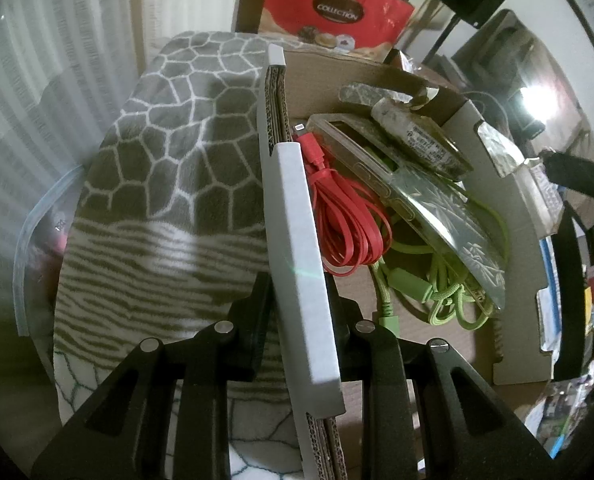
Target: Organize objects
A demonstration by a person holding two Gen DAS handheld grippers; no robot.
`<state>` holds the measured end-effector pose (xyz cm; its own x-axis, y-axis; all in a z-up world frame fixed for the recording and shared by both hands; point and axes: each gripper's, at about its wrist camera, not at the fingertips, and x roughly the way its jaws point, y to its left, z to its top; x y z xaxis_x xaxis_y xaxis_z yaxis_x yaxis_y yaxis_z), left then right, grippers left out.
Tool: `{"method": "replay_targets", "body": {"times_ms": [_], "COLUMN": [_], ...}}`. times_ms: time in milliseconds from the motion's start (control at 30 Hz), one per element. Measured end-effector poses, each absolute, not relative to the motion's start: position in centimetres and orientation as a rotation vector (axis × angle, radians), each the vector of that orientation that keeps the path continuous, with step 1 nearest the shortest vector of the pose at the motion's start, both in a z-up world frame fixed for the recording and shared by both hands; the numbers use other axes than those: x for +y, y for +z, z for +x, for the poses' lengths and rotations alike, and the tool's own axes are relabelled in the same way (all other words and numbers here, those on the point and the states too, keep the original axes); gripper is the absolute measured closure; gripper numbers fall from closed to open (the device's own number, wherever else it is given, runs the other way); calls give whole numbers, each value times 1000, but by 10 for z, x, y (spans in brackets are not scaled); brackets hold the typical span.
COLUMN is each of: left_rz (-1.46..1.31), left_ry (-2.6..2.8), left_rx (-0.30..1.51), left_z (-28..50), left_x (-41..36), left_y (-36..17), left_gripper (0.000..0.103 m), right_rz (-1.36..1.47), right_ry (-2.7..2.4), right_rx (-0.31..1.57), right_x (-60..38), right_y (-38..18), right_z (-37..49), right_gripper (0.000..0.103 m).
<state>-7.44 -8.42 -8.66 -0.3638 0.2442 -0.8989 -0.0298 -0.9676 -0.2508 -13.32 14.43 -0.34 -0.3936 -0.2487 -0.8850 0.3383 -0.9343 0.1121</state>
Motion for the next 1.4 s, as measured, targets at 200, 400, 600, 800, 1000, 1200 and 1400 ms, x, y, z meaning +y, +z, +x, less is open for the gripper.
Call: {"method": "replay_targets", "body": {"times_ms": [200,400,600,800,1000,1200,1400], "left_rz": [-1664,-1665,-1665,-1666,-1665,-1664,-1665], "left_ry": [2448,2447,2447,2444,2445,2444,2444], "left_rx": [-287,-287,-283,-284,-284,-284,-282], "left_z": [-74,-74,-74,-74,-74,-74,-74], "left_x": [-84,-84,-83,-83,-83,-83,-83], "left_y": [-87,-87,-86,-86,-86,-86,-87], "left_gripper": [82,82,82,82,82,82,82], "right_rz": [1553,1639,1665,1660,1667,1643,1654], "right_ry": [-2410,-2421,-2398,-2360,-2297,-2248,-2247], "right_rx": [136,101,144,277,408,391,325], "right_x": [185,217,227,222,221,225,230], "right_y": [-14,-42,-60,-76,-97,-98,-89], "right_z": [-109,-86,-74,-71,-64,-69,-75], "right_gripper": [25,25,25,25,24,23,27]}}
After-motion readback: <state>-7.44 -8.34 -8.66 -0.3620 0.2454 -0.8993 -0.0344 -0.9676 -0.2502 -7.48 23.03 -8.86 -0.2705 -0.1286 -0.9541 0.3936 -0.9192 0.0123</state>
